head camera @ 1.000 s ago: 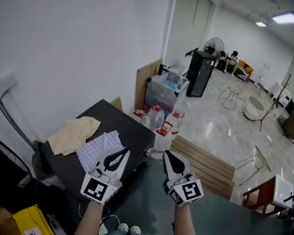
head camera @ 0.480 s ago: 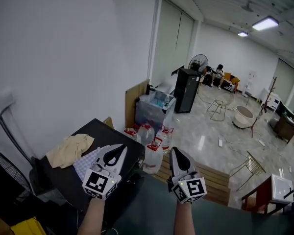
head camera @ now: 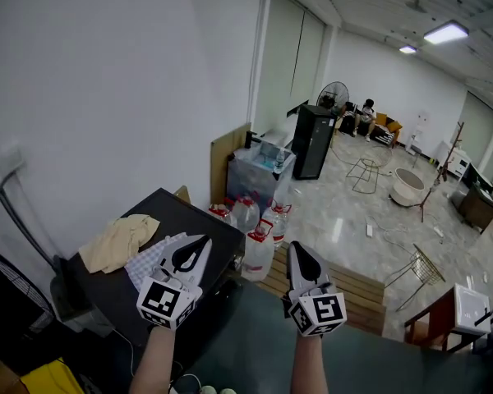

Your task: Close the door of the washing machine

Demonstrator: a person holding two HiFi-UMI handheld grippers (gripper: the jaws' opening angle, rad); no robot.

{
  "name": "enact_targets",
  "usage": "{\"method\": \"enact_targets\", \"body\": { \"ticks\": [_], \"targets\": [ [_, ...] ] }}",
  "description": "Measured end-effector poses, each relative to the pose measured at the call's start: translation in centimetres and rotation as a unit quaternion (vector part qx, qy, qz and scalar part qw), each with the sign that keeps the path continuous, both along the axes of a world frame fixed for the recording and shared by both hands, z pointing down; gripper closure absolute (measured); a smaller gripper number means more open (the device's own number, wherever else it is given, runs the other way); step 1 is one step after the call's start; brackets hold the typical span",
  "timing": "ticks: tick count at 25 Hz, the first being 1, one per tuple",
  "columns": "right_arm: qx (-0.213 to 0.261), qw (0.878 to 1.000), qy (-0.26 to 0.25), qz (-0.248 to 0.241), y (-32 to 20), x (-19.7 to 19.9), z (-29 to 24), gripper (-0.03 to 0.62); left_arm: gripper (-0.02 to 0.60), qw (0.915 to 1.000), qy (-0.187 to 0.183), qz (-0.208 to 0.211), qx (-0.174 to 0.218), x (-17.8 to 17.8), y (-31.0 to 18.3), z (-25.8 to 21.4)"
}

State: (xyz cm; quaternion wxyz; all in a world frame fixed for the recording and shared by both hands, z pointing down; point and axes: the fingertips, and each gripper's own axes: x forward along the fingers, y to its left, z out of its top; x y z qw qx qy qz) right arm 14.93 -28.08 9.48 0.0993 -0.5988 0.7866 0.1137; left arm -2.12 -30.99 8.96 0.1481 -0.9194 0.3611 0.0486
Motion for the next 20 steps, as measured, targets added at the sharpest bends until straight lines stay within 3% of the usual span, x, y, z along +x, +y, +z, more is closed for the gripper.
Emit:
{"method": "enact_targets", "body": {
  "ticks": [20],
  "targets": [
    [-0.01, 1.0, -0.002, 0.01, -0.1, -0.18, 1.12, 0.585, 0.583, 1.0, 0.002, 0.006, -0.008, -0.49, -0.17, 0.97]
  ]
}}
